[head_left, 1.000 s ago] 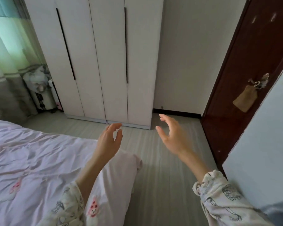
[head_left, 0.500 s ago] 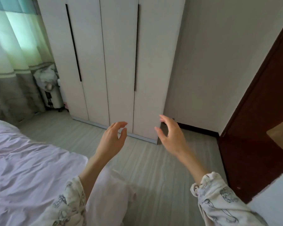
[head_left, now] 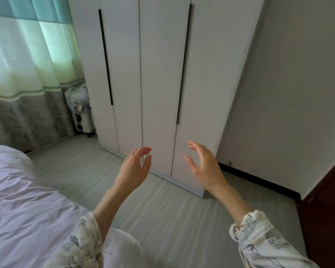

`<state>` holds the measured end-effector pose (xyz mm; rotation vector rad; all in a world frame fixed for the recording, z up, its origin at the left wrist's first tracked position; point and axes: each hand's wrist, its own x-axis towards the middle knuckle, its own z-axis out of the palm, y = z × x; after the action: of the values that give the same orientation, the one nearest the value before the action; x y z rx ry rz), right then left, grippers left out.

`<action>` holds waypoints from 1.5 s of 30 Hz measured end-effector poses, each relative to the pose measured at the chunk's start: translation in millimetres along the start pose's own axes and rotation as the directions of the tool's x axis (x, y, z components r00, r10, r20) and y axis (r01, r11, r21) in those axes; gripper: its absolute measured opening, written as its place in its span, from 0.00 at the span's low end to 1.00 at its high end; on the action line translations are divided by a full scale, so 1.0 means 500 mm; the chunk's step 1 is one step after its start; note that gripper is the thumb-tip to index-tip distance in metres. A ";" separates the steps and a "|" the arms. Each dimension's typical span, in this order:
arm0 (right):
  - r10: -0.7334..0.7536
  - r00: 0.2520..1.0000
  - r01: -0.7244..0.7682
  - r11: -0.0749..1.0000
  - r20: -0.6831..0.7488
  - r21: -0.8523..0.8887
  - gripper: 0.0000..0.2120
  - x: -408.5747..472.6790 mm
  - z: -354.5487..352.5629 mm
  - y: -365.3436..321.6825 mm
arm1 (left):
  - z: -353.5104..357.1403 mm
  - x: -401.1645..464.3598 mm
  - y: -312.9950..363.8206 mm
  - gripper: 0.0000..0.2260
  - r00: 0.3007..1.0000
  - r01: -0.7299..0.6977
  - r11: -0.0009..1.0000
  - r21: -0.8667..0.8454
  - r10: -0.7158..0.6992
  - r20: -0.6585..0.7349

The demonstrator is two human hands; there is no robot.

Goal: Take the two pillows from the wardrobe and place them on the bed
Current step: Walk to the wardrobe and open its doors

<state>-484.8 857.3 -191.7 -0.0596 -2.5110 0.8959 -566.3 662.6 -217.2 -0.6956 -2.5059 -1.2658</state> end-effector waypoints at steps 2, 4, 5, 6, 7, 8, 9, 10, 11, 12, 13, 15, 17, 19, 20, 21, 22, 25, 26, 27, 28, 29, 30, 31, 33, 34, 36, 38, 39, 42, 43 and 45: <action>-0.020 1.000 0.020 1.000 0.010 0.011 0.22 0.079 0.032 0.040 | 0.030 0.069 -0.038 0.13 1.000 0.009 1.000 -0.005 -0.009 -0.013; -0.029 0.999 0.028 0.999 0.026 0.027 0.22 0.165 0.060 0.071 | 0.052 0.141 -0.074 0.13 1.000 0.015 1.000 -0.001 -0.015 -0.016; -0.026 0.999 0.025 0.999 0.039 0.037 0.22 0.208 0.071 0.083 | 0.059 0.176 -0.090 0.13 1.000 0.020 1.000 0.008 -0.020 -0.014; -0.027 0.998 0.024 0.999 0.055 0.043 0.22 0.249 0.082 0.092 | 0.063 0.211 -0.106 0.13 1.000 0.025 0.999 0.020 -0.025 -0.013; -0.030 0.997 0.027 0.999 0.070 0.047 0.22 0.289 0.093 0.101 | 0.065 0.247 -0.122 0.13 0.999 0.033 0.999 0.029 -0.032 -0.017; -0.038 0.996 0.034 0.998 0.080 0.050 0.22 0.327 0.104 0.109 | 0.066 0.283 -0.138 0.13 0.999 0.041 0.999 0.034 -0.040 -0.027; -0.049 0.995 0.044 0.997 0.084 0.057 0.22 0.365 0.115 0.117 | 0.067 0.319 -0.152 0.13 0.998 0.047 0.998 0.034 -0.046 -0.042; -0.054 0.995 0.049 0.997 0.087 0.067 0.22 0.402 0.127 0.126 | 0.068 0.352 -0.166 0.13 0.997 0.054 0.998 0.029 -0.052 -0.057; -0.059 0.994 0.052 0.996 0.090 0.076 0.21 0.437 0.139 0.134 | 0.070 0.384 -0.180 0.13 0.996 0.058 0.998 0.025 -0.056 -0.067; -0.060 0.994 0.053 0.995 0.094 0.080 0.21 0.470 0.152 0.141 | 0.072 0.411 -0.194 0.13 0.996 0.060 0.998 0.025 -0.058 -0.072; -0.063 0.993 0.055 0.995 0.098 0.085 0.21 0.498 0.164 0.148 | 0.077 0.434 -0.208 0.13 0.995 0.063 0.998 0.027 -0.061 -0.074; -0.077 0.991 0.066 0.992 0.105 0.109 0.21 0.570 0.204 0.167 | 0.085 0.489 -0.251 0.12 0.993 0.085 0.996 0.040 -0.081 -0.088; -0.090 0.989 0.074 0.988 0.119 0.132 0.21 0.615 0.235 0.177 | 0.084 0.520 -0.284 0.12 0.988 0.117 0.992 0.045 -0.112 -0.104; -0.111 0.982 0.086 0.984 0.156 0.158 0.21 0.674 0.280 0.192 | 0.084 0.562 -0.330 0.12 0.983 0.151 0.986 0.070 -0.142 -0.119; -0.121 0.977 0.091 0.982 0.175 0.168 0.21 0.706 0.301 0.198 | 0.081 0.584 -0.353 0.12 0.979 0.167 0.982 0.085 -0.155 -0.132; -0.134 0.972 0.099 0.978 0.193 0.183 0.21 0.741 0.323 0.202 | 0.077 0.610 -0.374 0.12 0.975 0.181 0.979 0.097 -0.165 -0.150; -0.151 0.967 0.109 0.974 0.207 0.201 0.21 0.781 0.345 0.206 | 0.072 0.639 -0.395 0.12 0.970 0.189 0.976 0.108 -0.169 -0.173; -0.200 0.950 0.134 0.954 0.238 0.267 0.21 0.901 0.406 0.217 | 0.056 0.733 -0.451 0.11 0.954 0.212 0.967 0.141 -0.173 -0.244; -0.213 0.946 0.138 0.946 0.244 0.293 0.20 0.943 0.425 0.218 | 0.049 0.765 -0.467 0.11 0.946 0.226 0.963 0.143 -0.182 -0.267; -0.223 0.944 0.140 0.938 0.245 0.316 0.20 0.986 0.443 0.218 | 0.040 0.798 -0.484 0.11 0.938 0.242 0.959 0.146 -0.193 -0.289; -0.230 0.942 0.140 0.932 0.246 0.335 0.20 1.028 0.460 0.218 | 0.029 0.827 -0.500 0.11 0.930 0.258 0.954 0.152 -0.202 -0.306; -0.238 0.938 0.142 0.927 0.251 0.348 0.20 1.068 0.477 0.217 | 0.017 0.852 -0.516 0.11 0.923 0.274 0.948 0.160 -0.213 -0.320; -0.250 0.934 0.149 0.922 0.256 0.357 0.20 1.106 0.496 0.214 | 0.004 0.874 -0.534 0.10 0.915 0.290 0.942 0.169 -0.221 -0.336; -0.263 0.930 0.157 0.917 0.258 0.366 0.20 1.142 0.515 0.210 | -0.011 0.892 -0.554 0.10 0.907 0.306 0.935 0.178 -0.229 -0.355; -0.279 0.924 0.160 0.904 0.263 0.397 0.19 1.207 0.560 0.198 | -0.041 0.924 -0.596 0.10 0.885 0.343 0.921 0.185 -0.250 -0.393; -0.290 0.918 0.161 0.896 0.271 0.414 0.19 1.234 0.585 0.190 | -0.054 0.938 -0.617 0.09 0.875 0.360 0.914 0.188 -0.261 -0.407; -0.323 0.897 0.169 0.882 0.303 0.439 0.20 1.280 0.641 0.176 | -0.074 0.961 -0.660 0.09 0.861 0.392 0.897 0.205 -0.279 -0.426; -0.343 0.881 0.171 0.874 0.327 0.455 0.20 1.324 0.697 0.160 | -0.092 0.985 -0.705 0.09 0.844 0.423 0.883 0.206 -0.301 -0.444; -0.346 0.877 0.170 0.871 0.332 0.460 0.20 1.345 0.725 0.152 | -0.101 0.999 -0.728 0.09 0.835 0.437 0.877 0.200 -0.313 -0.452; -0.353 0.863 0.162 0.870 0.360 0.465 0.19 1.407 0.808 0.130 | -0.132 1.047 -0.808 0.09 0.812 0.474 0.862 0.179 -0.350 -0.466; -0.355 0.859 0.162 0.872 0.370 0.462 0.19 1.429 0.835 0.124 | -0.144 1.066 -0.837 0.09 0.809 0.482 0.859 0.174 -0.359 -0.465; -0.351 0.860 0.160 0.875 0.370 0.458 0.19 1.484 0.890 0.110 | -0.169 1.114 -0.899 0.10 0.811 0.481 0.860 0.171 -0.364 -0.458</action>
<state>-1348.4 782.5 -217.1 0.6866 -2.5660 1.4295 -1275.1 534.2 -241.7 0.2109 -2.4657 -1.0045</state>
